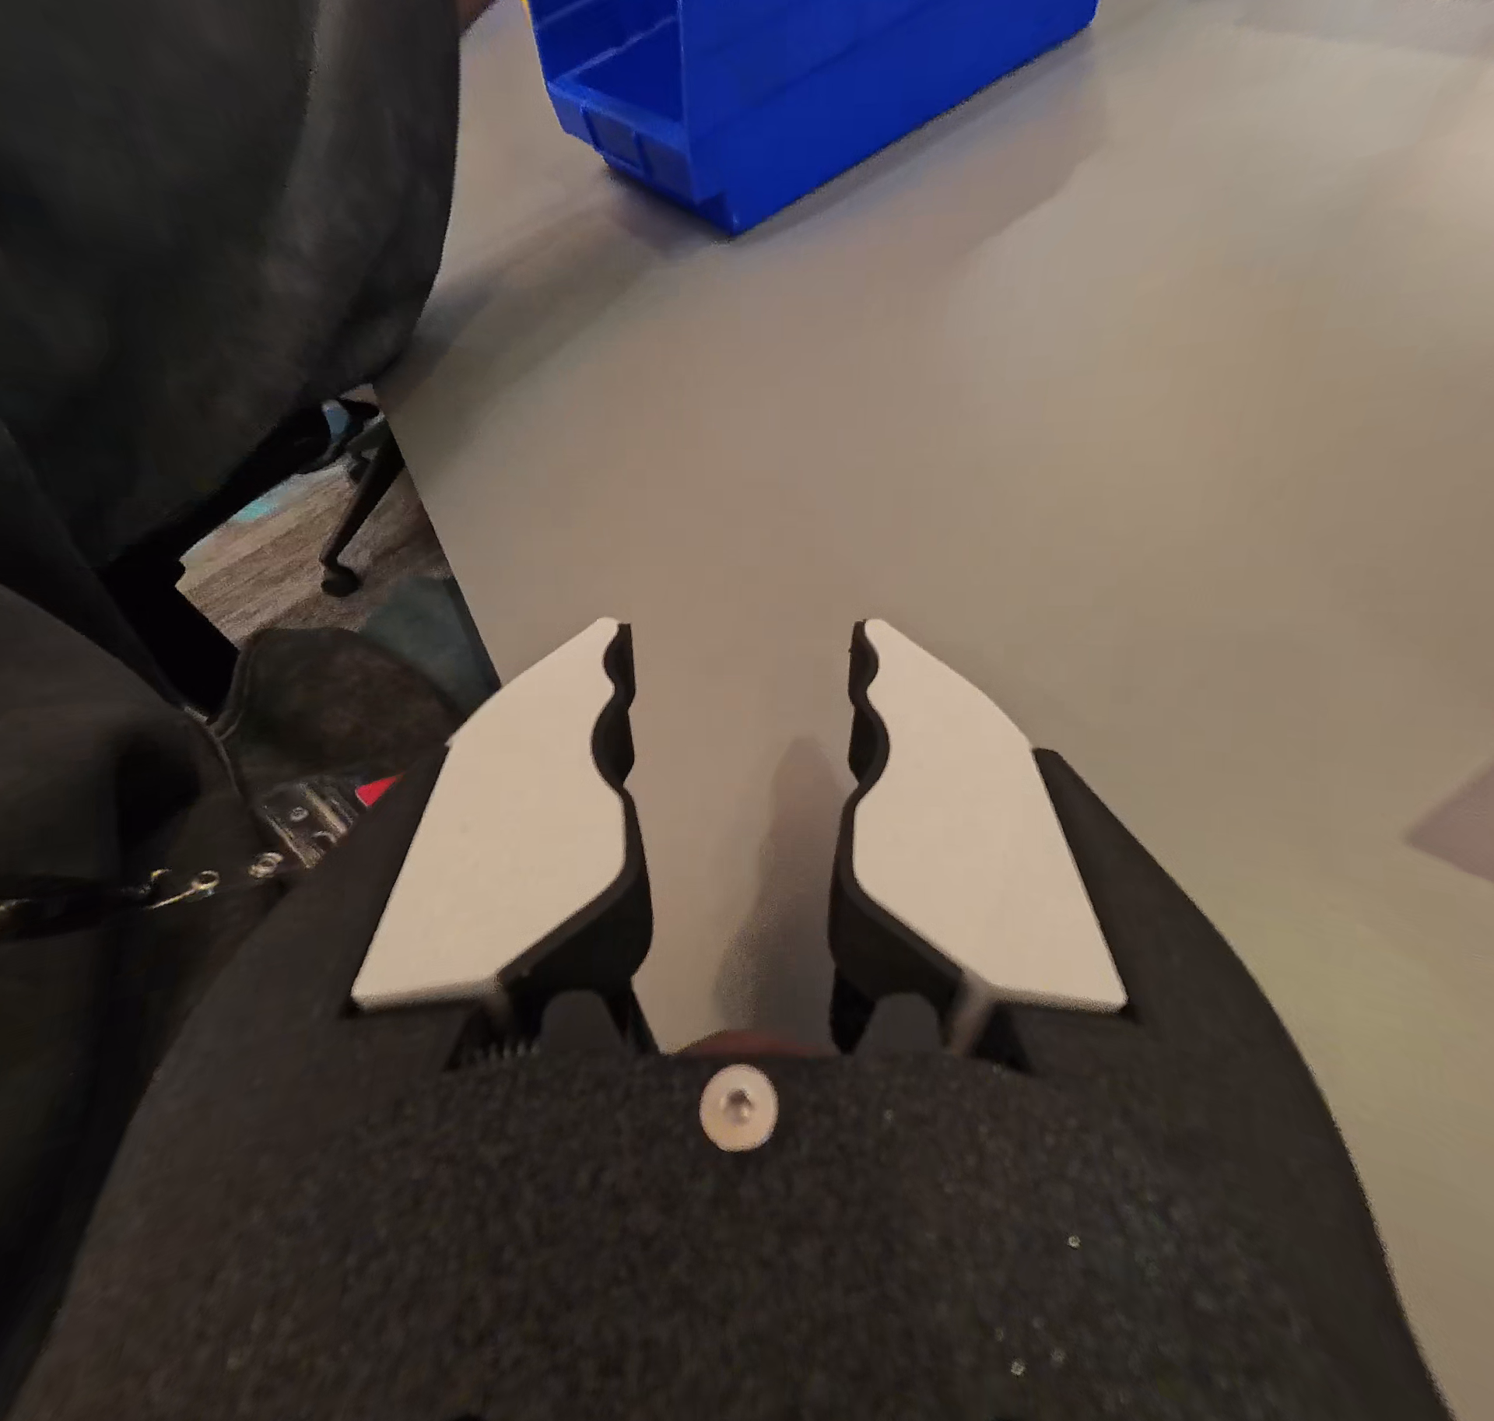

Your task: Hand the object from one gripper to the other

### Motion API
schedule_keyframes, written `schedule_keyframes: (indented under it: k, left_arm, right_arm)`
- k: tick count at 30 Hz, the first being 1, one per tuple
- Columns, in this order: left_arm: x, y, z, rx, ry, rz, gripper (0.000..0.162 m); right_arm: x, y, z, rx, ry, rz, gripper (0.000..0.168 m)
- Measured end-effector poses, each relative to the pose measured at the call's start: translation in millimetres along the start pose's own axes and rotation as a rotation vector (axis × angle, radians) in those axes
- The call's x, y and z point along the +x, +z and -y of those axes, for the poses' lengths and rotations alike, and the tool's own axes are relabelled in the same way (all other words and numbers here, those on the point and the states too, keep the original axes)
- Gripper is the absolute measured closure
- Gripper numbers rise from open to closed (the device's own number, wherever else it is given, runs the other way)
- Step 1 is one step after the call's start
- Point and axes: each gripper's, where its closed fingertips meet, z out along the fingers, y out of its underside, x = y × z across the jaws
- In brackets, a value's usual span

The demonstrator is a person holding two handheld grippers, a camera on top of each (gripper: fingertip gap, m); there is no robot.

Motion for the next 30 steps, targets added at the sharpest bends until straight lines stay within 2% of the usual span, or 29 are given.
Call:
schedule_keyframes:
  k: [4,8,12,16,20,22,25,26,28,30]
  left_arm:
    - [50.7,-59.7,-21.6,0.252,0.055,-0.293,0.13]
    - [148.7,-127.7,-74.2,0.413,0.073,-0.746,0.13]
    - [254.8,-163.1,-137.7,0.406,0.014,-1.176,0.13]
    - [323.4,-162.0,-183.2,0.317,-0.087,-1.417,0.13]
    - [353.7,-152.8,-208.4,0.21,-0.121,-1.502,0.13]
    - [363.9,-149.6,-219.5,0.147,-0.117,-1.537,0.13]
    - [369.6,-149.0,-229.3,0.109,-0.12,-1.575,0.13]
    - [368.1,-146.8,-233.2,0.106,-0.107,-1.568,0.13]
    - [358.8,-136.7,-240.0,0.126,-0.071,-1.515,0.115]
    - [345.3,-122.0,-249.1,0.161,-0.008,-1.419,0.115]
  right_arm:
    - [11.6,-13.0,19.7,0.111,-0.104,-0.044,0.113]
    - [20.6,-8.5,51.5,0.196,-0.313,-0.111,0.091]
    - [8.4,16.3,85.1,0.246,-0.462,-0.115,0.076]
    - [-13.5,41.6,107.5,0.286,-0.571,-0.071,0.074]
    - [-19.4,48.5,119.4,0.344,-0.543,-0.055,0.075]
    - [-20.6,47.1,117.2,0.349,-0.537,-0.037,0.093]
    - [-24.1,39.9,108.9,0.327,-0.538,-0.018,0.095]
    - [-24.6,38.1,106.1,0.319,-0.539,-0.021,0.095]
    - [-20.3,30.8,102.8,0.316,-0.518,-0.048,0.095]
    - [-7.0,17.1,101.1,0.302,-0.48,-0.089,0.095]
